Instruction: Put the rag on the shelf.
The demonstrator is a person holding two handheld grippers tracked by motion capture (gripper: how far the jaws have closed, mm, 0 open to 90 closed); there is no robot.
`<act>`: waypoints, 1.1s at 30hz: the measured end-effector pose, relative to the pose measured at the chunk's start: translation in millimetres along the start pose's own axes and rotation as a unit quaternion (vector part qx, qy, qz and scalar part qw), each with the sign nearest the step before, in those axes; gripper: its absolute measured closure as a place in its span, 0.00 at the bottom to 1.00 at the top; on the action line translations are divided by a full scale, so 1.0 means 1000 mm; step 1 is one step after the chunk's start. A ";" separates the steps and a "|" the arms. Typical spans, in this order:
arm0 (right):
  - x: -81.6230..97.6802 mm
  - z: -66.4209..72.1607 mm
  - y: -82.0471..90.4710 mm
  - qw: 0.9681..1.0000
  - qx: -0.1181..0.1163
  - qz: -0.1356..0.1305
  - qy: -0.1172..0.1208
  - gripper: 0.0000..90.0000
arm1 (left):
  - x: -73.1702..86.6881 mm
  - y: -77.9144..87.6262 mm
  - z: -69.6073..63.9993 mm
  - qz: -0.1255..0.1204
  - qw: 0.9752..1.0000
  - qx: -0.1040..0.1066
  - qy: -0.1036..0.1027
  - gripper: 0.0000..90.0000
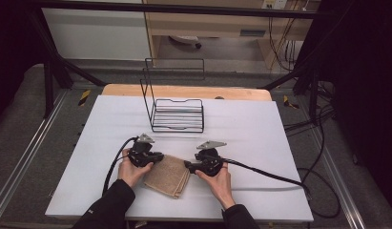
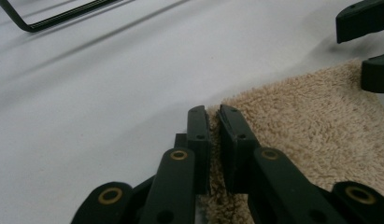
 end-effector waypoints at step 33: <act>-0.001 0.007 -0.004 0.998 -0.055 0.037 -0.019 0.95 | 0.000 0.002 0.002 -0.006 1.000 0.009 0.000 0.92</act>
Point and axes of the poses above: each handheld gripper's, and its own axes: y roughly backward along the jaws, x roughly out of its underside, z roughly to its left, the point moved 2 cm from there along -y, roughly forward along the jaws, and after that the axes turned 12 degrees about x, right-handed, at the moved point
